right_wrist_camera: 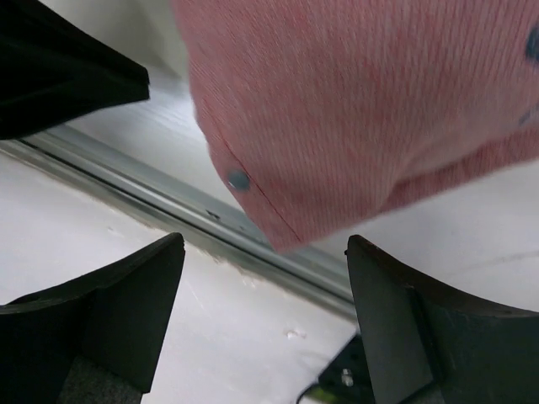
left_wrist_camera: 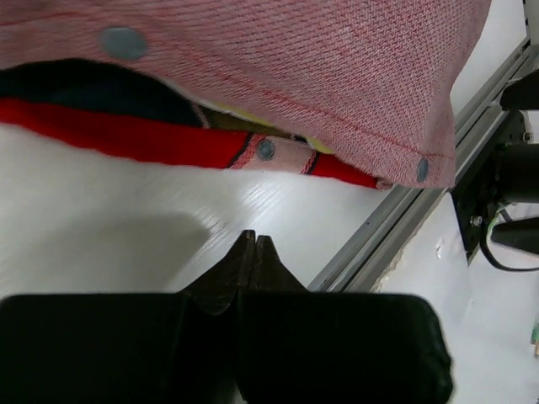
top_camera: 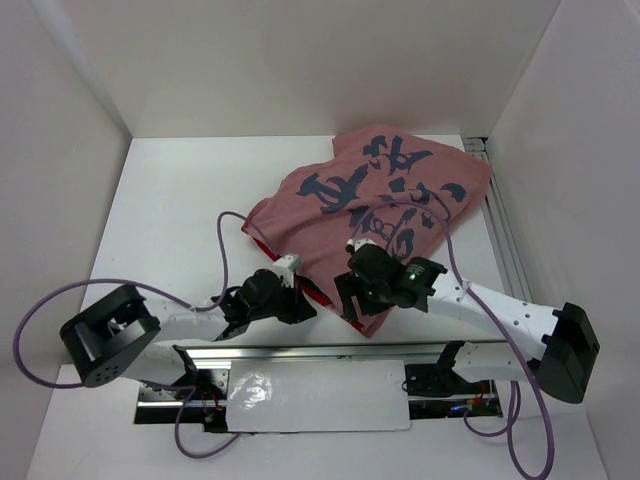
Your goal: Put the pillow into the pillowcase
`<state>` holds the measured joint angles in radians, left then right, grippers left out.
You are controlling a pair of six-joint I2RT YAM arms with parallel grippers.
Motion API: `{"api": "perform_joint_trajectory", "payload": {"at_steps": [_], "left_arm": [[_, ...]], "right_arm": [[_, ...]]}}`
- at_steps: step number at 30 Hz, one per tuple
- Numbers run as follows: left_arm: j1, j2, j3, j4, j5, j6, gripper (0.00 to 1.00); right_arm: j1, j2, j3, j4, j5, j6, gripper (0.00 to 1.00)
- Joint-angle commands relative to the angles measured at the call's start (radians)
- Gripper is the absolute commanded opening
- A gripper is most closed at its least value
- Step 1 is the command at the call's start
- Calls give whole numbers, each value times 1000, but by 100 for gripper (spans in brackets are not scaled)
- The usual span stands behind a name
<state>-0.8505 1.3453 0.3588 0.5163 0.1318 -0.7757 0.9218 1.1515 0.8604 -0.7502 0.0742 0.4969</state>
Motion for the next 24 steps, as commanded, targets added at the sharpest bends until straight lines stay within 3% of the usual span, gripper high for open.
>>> {"api": "perform_joint_trajectory", "payload": {"at_steps": [1,8,12,13,14,16,20,24], "left_arm": [[-66,87,70,182,-46,-88,0],[-105,196,106,281,-159,-172,0],[-105,215,135,288,-234,-133,0],[-105,228,158,251,-311,-152,0],[-96,244,205,163,-331,-152,0],[-78,296,218,183,-308,-133,0],[-78,337,207,278,-302,-152,0],[-78,357,227,335,-382,-192,0]], "right_arm": [[25,-19,-9,-92,70,78,86],[25,10,-101,14,107,98,84],[25,19,-110,60,151,89,66],[25,28,-110,60,166,98,34],[25,42,-100,72,186,110,17],[15,54,-69,81,199,111,0],[15,22,-12,71,193,111,0],[15,-42,20,155,113,83,0]]}}
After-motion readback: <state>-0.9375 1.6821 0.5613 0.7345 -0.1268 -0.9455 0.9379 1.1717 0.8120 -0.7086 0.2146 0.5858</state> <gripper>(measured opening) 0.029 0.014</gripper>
